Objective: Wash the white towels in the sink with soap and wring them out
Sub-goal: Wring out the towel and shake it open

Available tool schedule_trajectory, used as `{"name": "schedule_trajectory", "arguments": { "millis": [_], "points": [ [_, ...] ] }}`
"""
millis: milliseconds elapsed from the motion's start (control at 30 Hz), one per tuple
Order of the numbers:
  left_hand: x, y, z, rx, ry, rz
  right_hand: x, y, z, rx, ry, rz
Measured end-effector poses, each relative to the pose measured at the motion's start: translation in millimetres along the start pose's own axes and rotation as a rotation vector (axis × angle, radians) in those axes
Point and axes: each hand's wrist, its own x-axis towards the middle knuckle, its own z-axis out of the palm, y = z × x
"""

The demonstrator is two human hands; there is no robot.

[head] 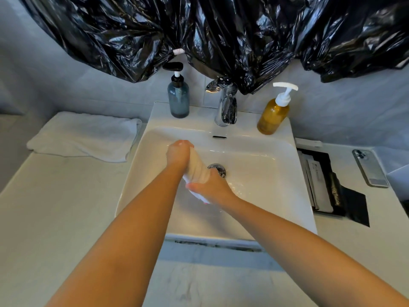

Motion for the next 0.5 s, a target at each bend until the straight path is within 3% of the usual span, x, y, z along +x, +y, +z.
{"name": "schedule_trajectory", "arguments": {
  "millis": [100,167,267,400,500],
  "points": [
    [-18,13,-15,-0.156,-0.2,-0.065,-12,-24,-18,0.029,0.098,-0.027],
    [-31,27,-21,-0.101,-0.242,0.05,-24,-49,-31,0.089,0.105,-0.059],
    [-44,61,-44,-0.149,-0.219,0.22,-48,-83,-49,0.254,-0.022,-0.214],
    [-58,103,-87,-0.436,-0.404,0.252,-85,-118,-81,0.637,-0.365,-0.304],
    [-71,132,-112,-0.385,-0.419,0.354,-94,-143,-90,0.512,-0.388,-0.378]
  ]
}}
